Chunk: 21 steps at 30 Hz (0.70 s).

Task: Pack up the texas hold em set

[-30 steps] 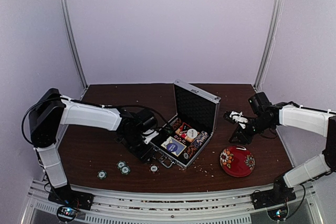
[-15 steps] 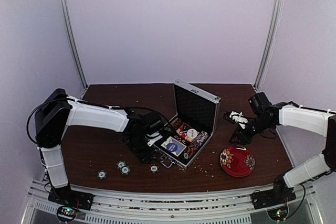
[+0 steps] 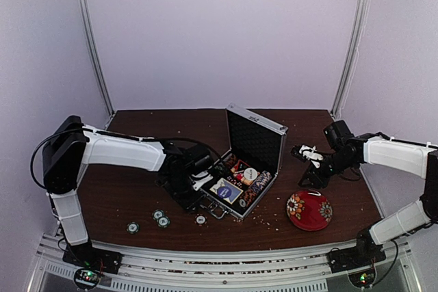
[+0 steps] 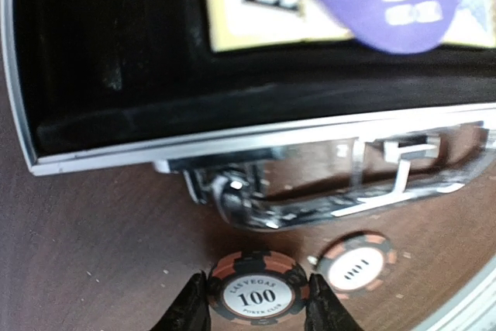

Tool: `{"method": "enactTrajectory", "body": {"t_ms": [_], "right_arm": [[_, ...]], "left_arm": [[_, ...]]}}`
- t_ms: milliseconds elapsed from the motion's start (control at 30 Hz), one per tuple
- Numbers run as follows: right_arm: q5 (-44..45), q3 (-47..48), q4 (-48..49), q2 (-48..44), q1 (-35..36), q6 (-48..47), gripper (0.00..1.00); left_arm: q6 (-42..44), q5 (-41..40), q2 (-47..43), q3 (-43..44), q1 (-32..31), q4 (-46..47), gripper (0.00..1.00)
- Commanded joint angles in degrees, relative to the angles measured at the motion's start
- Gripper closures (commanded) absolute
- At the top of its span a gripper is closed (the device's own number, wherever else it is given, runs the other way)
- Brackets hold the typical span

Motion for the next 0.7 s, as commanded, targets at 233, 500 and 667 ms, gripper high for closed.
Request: {"method": "enactTrajectory", "body": {"t_ms": [233, 500, 667], "right_arm": [[0.4, 0.8, -0.3, 0.3, 0.4, 0.0, 0.63], [0.2, 0.8, -0.4, 0.1, 0.4, -0.2, 0.63], [0.1, 0.8, -0.4, -0.2, 0.3, -0.2, 0.63]], "left_arm": [[-1.1, 7.3, -3.4, -0.8, -2.9, 3.5, 0.68], [-1.0, 7.6, -2.2, -0.9, -4.0, 2.8, 0.65], [-0.8, 6.4, -1.1, -0.7, -4.7, 1.9, 0.65]]}}
